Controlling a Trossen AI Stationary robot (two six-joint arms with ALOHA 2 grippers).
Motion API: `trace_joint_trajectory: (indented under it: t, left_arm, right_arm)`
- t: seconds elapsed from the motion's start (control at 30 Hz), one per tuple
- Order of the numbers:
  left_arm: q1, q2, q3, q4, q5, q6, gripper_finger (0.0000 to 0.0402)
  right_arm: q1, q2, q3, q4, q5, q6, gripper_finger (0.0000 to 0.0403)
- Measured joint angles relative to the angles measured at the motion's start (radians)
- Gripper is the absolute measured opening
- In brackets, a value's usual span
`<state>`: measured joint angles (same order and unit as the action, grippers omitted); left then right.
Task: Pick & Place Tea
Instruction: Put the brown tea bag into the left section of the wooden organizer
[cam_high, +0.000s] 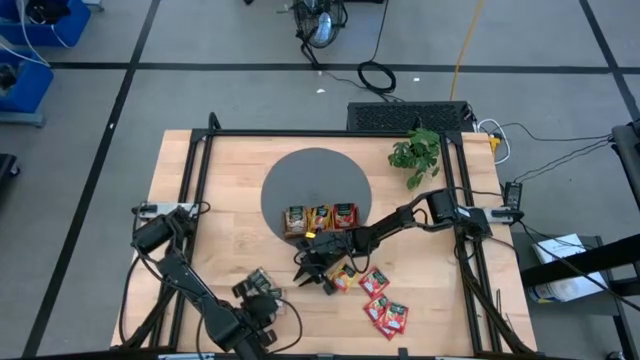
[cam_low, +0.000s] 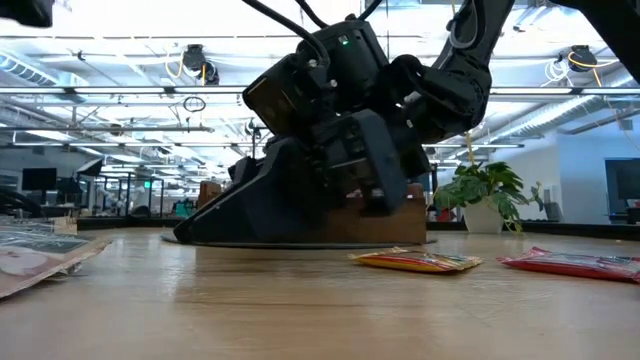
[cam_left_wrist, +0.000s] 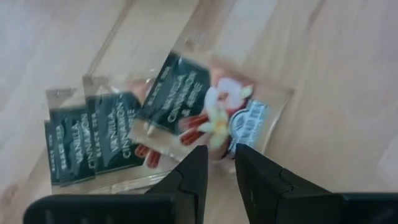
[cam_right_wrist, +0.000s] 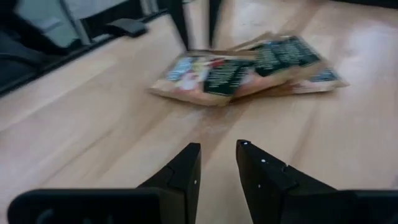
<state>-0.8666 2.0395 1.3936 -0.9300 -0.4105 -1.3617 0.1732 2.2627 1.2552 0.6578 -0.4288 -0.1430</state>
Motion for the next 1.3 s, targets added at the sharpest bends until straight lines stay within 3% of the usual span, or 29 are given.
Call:
trace_joint_trajectory:
  t: [0.27,0.67,0.97,1.13,1.3]
  left_arm:
    - [0.032,0.002,-0.079,0.044,-0.044,-0.007,0.0088]
    - [0.092,0.000,-0.154,0.185,-0.111,0.115,0.0087]
    - [0.093,0.002,-0.155,0.186,-0.120,0.127,0.0087]
    - [0.098,0.003,-0.157,0.208,-0.155,0.142,0.0087]
    - [0.110,0.005,-0.157,0.248,-0.168,0.183,0.0088]
  right_arm:
    - [-0.006,0.000,0.003,-0.006,-0.021,0.081,0.0107]
    - [-0.049,-0.001,0.013,-0.064,-0.024,0.227,0.0110]
    - [-0.092,-0.003,0.014,-0.025,-0.280,0.406,0.0118]
    - [-0.094,-0.005,0.015,-0.051,-0.269,0.457,0.0118]
    - [-0.090,-0.008,0.017,-0.157,-0.167,0.425,0.0118]
